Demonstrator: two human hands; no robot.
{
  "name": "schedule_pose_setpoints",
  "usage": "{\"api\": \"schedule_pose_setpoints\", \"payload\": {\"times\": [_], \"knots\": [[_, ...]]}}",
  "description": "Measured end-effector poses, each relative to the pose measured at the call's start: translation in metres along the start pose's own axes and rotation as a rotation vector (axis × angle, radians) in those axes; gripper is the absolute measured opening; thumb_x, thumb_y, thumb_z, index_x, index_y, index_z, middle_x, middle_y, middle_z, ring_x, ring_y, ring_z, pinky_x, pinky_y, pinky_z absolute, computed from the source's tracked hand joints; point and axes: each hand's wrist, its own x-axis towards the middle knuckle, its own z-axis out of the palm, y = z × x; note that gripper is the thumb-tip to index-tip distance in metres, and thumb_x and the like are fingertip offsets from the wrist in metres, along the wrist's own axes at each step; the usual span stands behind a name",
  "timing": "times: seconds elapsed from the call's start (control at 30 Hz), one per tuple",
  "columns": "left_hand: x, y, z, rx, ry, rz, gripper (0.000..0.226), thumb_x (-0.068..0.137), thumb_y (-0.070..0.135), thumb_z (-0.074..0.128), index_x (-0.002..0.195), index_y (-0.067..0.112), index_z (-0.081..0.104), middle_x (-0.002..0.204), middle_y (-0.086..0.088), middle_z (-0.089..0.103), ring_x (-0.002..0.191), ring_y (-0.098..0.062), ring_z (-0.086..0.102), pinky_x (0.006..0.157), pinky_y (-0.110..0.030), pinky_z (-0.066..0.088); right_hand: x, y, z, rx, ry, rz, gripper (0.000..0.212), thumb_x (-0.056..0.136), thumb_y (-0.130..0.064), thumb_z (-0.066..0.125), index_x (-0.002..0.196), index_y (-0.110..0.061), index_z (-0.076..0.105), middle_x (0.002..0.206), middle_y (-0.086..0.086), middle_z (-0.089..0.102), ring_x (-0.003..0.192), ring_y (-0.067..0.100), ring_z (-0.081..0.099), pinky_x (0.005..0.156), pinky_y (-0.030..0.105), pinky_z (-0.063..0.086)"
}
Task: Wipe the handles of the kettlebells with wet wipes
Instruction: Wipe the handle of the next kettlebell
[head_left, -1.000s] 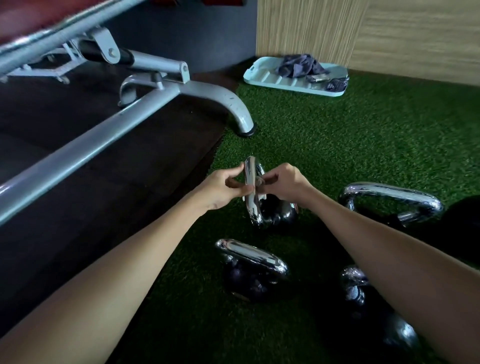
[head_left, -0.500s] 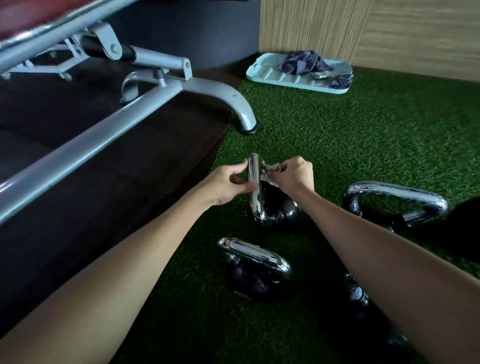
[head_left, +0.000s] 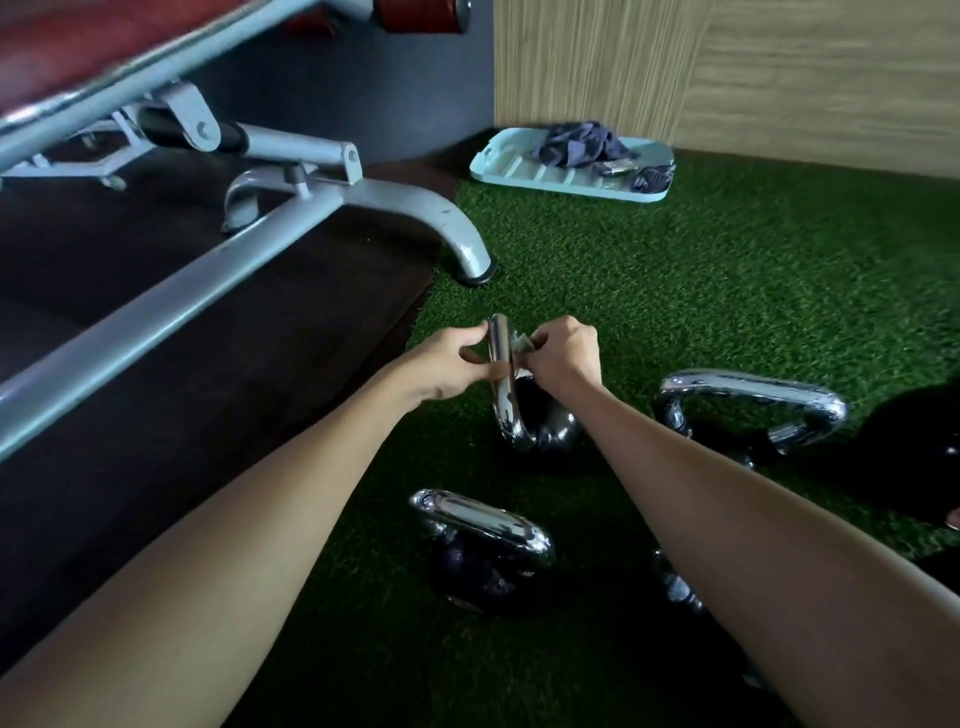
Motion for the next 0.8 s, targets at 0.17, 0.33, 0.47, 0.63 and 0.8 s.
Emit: {"api": "schedule_pose_setpoints", "payload": {"times": [0.17, 0.33, 0.47, 0.63, 0.8], "knots": [[0.021, 0.046, 0.005, 0.124, -0.064, -0.002, 0.068, 0.086, 0.051, 0.075, 0.147, 0.039, 0.045, 0.126, -0.005, 0.067, 0.105, -0.028, 0.066, 0.074, -0.031, 0.044, -0.002, 0.007, -0.054, 0.098, 0.135, -0.043, 0.017, 0.075, -0.026, 0.090, 0.084, -0.018, 0.078, 0.075, -0.003, 0.071, 0.062, 0.006, 0.061, 0.049, 0.019, 0.047], [0.030, 0.082, 0.026, 0.134, -0.100, 0.008, 0.080, 0.091, 0.043, 0.072, 0.158, 0.025, 0.033, 0.157, -0.003, 0.043, 0.135, -0.027, 0.051, 0.102, -0.035, 0.042, -0.019, 0.025, -0.105, 0.110, 0.194, -0.091, 0.018, 0.075, -0.019, 0.089, 0.090, -0.017, 0.080, 0.080, -0.005, 0.074, 0.076, 0.010, 0.071, 0.068, 0.030, 0.060], [0.025, 0.095, 0.030, 0.244, -0.144, -0.069, 0.099, 0.083, 0.060, 0.073, 0.160, 0.019, 0.027, 0.161, -0.007, 0.037, 0.135, -0.029, 0.049, 0.101, -0.037, 0.043, -0.035, 0.035, -0.134, 0.092, 0.189, -0.138, 0.022, 0.073, -0.024, 0.090, 0.092, -0.020, 0.080, 0.080, -0.010, 0.073, 0.073, 0.001, 0.068, 0.065, 0.017, 0.056], [0.023, 0.098, 0.040, 0.423, -0.081, -0.103, 0.098, 0.072, 0.056, 0.085, 0.151, 0.015, 0.043, 0.150, -0.006, 0.052, 0.133, -0.029, 0.053, 0.108, -0.039, 0.046, -0.043, 0.048, -0.150, 0.068, 0.206, -0.150, 0.022, 0.071, -0.027, 0.091, 0.089, -0.023, 0.079, 0.073, -0.018, 0.067, 0.068, -0.010, 0.061, 0.057, 0.004, 0.045], [0.037, 0.100, 0.006, 0.528, -0.253, 0.026, 0.109, 0.059, 0.035, 0.096, 0.153, 0.033, 0.041, 0.153, 0.003, 0.050, 0.136, -0.025, 0.050, 0.112, -0.041, 0.041, -0.043, 0.053, -0.151, 0.078, 0.193, -0.145, 0.023, 0.071, -0.029, 0.092, 0.089, -0.023, 0.080, 0.075, -0.017, 0.070, 0.069, -0.005, 0.065, 0.061, 0.012, 0.053]]}}
